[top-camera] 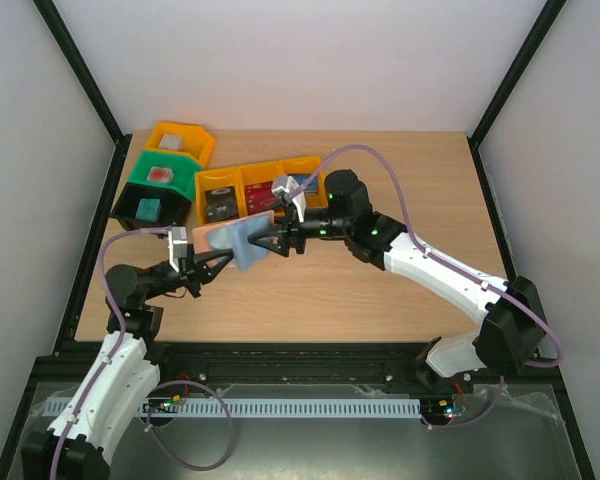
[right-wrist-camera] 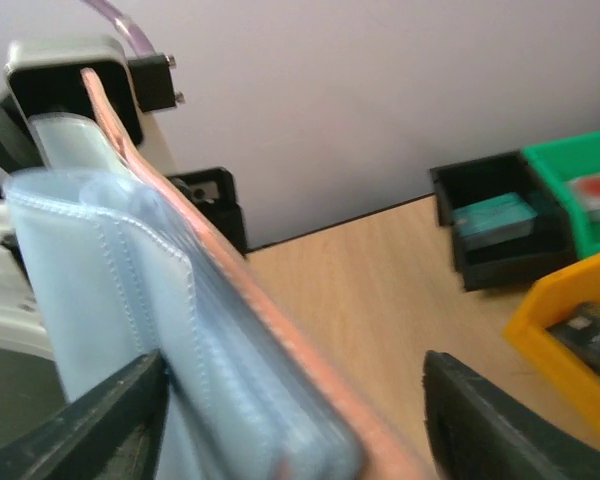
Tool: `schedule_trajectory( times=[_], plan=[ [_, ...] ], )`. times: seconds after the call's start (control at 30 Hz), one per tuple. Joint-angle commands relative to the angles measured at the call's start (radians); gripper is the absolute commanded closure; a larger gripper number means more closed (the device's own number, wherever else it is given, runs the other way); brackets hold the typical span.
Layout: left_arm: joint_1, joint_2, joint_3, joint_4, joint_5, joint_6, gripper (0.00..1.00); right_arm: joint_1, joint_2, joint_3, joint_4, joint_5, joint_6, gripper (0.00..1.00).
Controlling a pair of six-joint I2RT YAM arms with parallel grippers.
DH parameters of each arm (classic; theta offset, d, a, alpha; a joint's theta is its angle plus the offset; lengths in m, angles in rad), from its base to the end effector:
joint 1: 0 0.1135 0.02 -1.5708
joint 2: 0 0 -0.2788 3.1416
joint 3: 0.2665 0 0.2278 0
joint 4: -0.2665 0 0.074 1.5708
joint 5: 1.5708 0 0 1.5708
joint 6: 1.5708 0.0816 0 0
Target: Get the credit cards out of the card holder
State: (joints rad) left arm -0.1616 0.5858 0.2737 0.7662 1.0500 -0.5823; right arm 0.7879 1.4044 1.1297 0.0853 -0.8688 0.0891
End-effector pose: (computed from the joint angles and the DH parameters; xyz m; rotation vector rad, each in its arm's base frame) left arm 0.1053 -0.0889 0.3075 0.7458 1.2517 -1.1981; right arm 0.1858 0.2751 0.3627 -1.2513 1.4395 1.3730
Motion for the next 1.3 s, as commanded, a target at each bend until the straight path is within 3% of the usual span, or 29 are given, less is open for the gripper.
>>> schedule_trajectory(
  times=[0.0,0.13,0.23,0.33,0.37,0.43,0.47,0.53,0.73,0.9,0.97,1.07,1.17,1.27],
  plan=[
    [-0.007,-0.006,0.013,0.051,-0.013,0.010,0.98,0.018,0.008,0.007,0.064,-0.083,0.024,0.42],
    [-0.009,-0.009,0.007,-0.022,-0.086,0.013,0.98,0.039,0.007,0.018,0.059,-0.093,0.032,0.68],
    [-0.013,-0.011,0.005,-0.098,-0.151,0.041,0.98,0.052,0.004,0.021,0.061,-0.053,0.051,0.96],
    [-0.014,-0.014,0.008,-0.161,-0.190,0.082,0.96,0.056,0.005,0.031,0.039,0.018,0.068,0.98],
    [-0.014,-0.016,0.007,-0.181,-0.190,0.107,0.85,0.056,0.005,0.037,0.028,0.044,0.072,0.98],
    [-0.014,-0.025,0.006,-0.213,-0.164,0.170,0.49,0.062,0.005,0.046,0.004,0.117,0.081,0.98],
    [-0.015,-0.030,0.006,-0.230,-0.148,0.209,0.37,0.069,0.006,0.052,-0.013,0.185,0.075,0.98],
    [-0.014,-0.036,0.006,-0.251,-0.136,0.239,0.24,0.091,0.015,0.073,-0.064,0.288,0.050,0.98],
    [-0.014,-0.034,-0.002,-0.234,-0.134,0.237,0.01,0.170,0.086,0.190,-0.227,0.604,0.016,0.98],
    [-0.021,-0.025,-0.004,-0.274,-0.248,0.247,0.05,0.206,0.094,0.205,-0.222,0.550,0.007,0.98],
    [-0.022,-0.025,-0.002,-0.297,-0.270,0.266,0.16,0.207,0.086,0.197,-0.198,0.489,0.015,0.98],
    [-0.025,-0.023,-0.002,-0.315,-0.295,0.271,0.41,0.209,0.072,0.183,-0.158,0.394,0.031,0.98],
    [-0.028,-0.025,-0.004,-0.313,-0.292,0.271,0.50,0.208,0.060,0.171,-0.122,0.324,0.046,0.98],
    [-0.028,-0.026,-0.003,-0.295,-0.294,0.256,0.72,0.209,0.063,0.177,-0.110,0.237,0.049,0.98]
  ],
)
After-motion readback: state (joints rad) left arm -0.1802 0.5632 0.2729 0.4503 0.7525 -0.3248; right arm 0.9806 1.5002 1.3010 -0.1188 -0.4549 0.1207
